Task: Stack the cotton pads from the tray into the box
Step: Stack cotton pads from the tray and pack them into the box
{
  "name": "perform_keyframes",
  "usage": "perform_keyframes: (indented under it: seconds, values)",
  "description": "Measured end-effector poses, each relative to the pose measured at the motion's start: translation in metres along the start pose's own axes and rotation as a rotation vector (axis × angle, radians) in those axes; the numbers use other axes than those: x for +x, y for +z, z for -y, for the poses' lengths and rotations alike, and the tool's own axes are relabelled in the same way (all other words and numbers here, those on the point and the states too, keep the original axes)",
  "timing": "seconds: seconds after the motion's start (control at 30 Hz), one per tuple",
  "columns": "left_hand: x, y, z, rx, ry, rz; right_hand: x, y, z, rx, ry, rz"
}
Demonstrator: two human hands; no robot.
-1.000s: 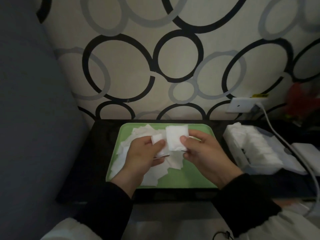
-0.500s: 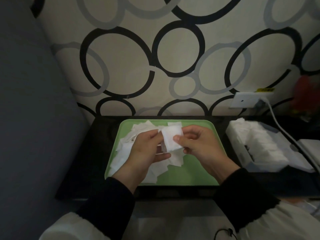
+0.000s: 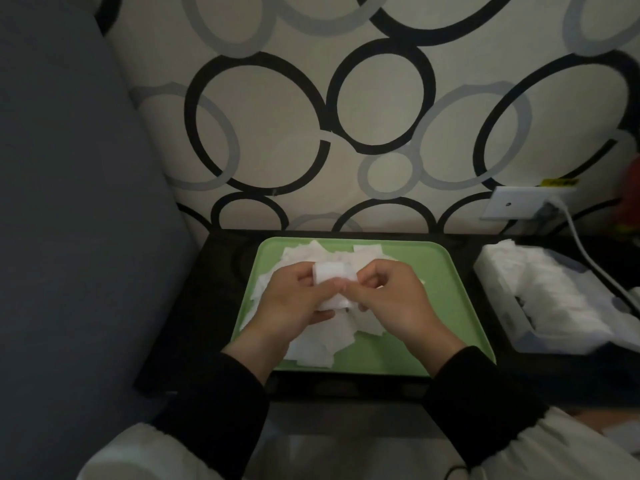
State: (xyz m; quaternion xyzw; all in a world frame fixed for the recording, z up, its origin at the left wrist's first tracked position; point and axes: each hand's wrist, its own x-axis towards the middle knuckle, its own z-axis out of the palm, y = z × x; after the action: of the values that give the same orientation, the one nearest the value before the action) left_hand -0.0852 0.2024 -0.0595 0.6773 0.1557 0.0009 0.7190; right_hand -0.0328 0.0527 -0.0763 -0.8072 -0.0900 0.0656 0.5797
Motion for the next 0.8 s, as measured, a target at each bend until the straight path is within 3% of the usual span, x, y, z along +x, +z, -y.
perform_keyframes:
  seconds: [0.17, 0.23, 0.37, 0.63, 0.7, 0.8]
  values:
    - [0.021, -0.038, 0.003, -0.154, -0.029, -0.34, 0.013, 0.003, -0.005, -0.208, -0.026, -0.089]
    - [0.025, -0.052, 0.006, -0.163, -0.018, -0.403, 0.022, 0.003, -0.004, -0.311, -0.107, -0.08]
    - [0.029, -0.059, 0.009, -0.162, -0.033, -0.403, 0.039, 0.009, -0.006, -0.674, -0.33, 0.071]
    - [0.03, -0.058, 0.009, -0.106, 0.012, -0.366, 0.043, 0.024, -0.001, -0.961, -0.344, 0.206]
    - [0.03, -0.055, 0.008, -0.097, 0.02, -0.353, 0.042, 0.022, -0.003, -0.936, -0.333, 0.154]
    - [0.03, -0.052, 0.007, -0.071, 0.022, -0.343, 0.038, 0.015, -0.002, -0.686, -0.295, 0.036]
